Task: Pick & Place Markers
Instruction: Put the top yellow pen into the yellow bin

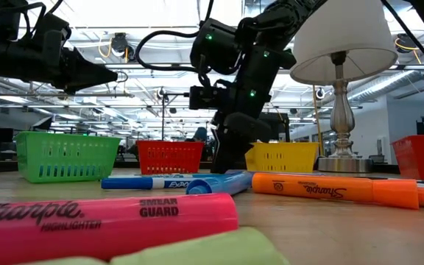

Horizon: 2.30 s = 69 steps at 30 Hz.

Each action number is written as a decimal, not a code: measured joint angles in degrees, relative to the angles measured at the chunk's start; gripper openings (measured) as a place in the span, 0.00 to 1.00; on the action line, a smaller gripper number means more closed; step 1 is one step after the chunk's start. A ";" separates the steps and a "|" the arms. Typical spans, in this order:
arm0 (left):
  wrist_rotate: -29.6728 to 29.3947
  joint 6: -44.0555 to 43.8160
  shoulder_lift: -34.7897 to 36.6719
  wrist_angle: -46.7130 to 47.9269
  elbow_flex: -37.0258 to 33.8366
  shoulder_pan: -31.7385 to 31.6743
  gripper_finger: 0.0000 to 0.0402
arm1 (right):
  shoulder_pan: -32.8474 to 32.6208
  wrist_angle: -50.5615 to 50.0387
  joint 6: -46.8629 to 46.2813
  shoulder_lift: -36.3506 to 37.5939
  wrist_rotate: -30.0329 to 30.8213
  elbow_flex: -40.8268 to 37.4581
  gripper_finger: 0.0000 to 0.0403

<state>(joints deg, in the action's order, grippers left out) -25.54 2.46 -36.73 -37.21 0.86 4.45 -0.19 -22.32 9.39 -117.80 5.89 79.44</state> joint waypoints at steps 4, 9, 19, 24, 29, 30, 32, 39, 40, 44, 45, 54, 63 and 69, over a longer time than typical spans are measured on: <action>0.00 0.00 0.00 0.00 0.00 0.00 0.09 | -1.24 0.57 1.80 0.62 0.58 -0.11 0.02; 0.00 0.00 -0.02 0.00 0.00 0.00 0.09 | -3.63 0.39 3.26 1.98 0.44 0.31 0.00; 0.00 -0.09 0.00 -0.09 0.00 0.00 0.09 | -7.47 -0.20 3.28 2.16 0.33 3.32 0.01; 0.00 -0.12 -0.01 -0.10 0.00 0.00 0.09 | -7.34 -5.11 1.80 2.16 4.96 3.37 0.00; 0.02 -0.03 -0.02 -0.09 0.00 0.02 0.09 | -7.33 -11.95 -2.80 2.18 4.67 3.37 0.02; 0.02 -0.02 -0.01 -0.09 0.00 0.00 0.09 | -7.34 -12.39 -3.19 2.21 4.55 3.37 0.04; 0.02 -0.02 0.00 -0.09 0.00 0.00 0.09 | -7.64 -13.02 -3.86 2.21 4.59 3.37 0.09; 0.02 -0.28 -0.01 -0.07 0.00 0.02 0.09 | -7.66 -13.80 -7.49 2.25 4.63 3.39 0.26; 0.02 -0.28 -0.02 -0.07 0.00 0.00 0.09 | -7.65 -14.24 -7.87 2.25 4.76 3.40 0.27; 0.04 -0.24 -0.02 -0.02 0.00 0.00 0.09 | -7.63 -15.54 -8.86 2.27 4.81 3.39 0.28; 0.04 -0.22 0.00 -0.01 0.00 0.00 0.09 | -7.65 -15.78 -8.96 2.27 4.76 3.39 0.28; 0.07 -0.31 0.00 0.07 0.00 0.02 0.09 | -7.78 -17.76 -11.03 2.27 4.55 3.39 0.22; 0.09 -1.07 0.00 0.11 0.00 0.02 0.09 | -7.46 -19.77 -13.05 2.27 3.24 3.39 0.20; 0.11 -1.07 -0.02 0.11 0.00 0.02 0.09 | -4.36 -16.42 -13.30 2.27 -8.42 2.59 0.19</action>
<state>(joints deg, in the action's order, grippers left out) -25.43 1.39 -36.75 -37.10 0.86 4.47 -4.55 -38.75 -3.91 -115.52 -2.53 82.03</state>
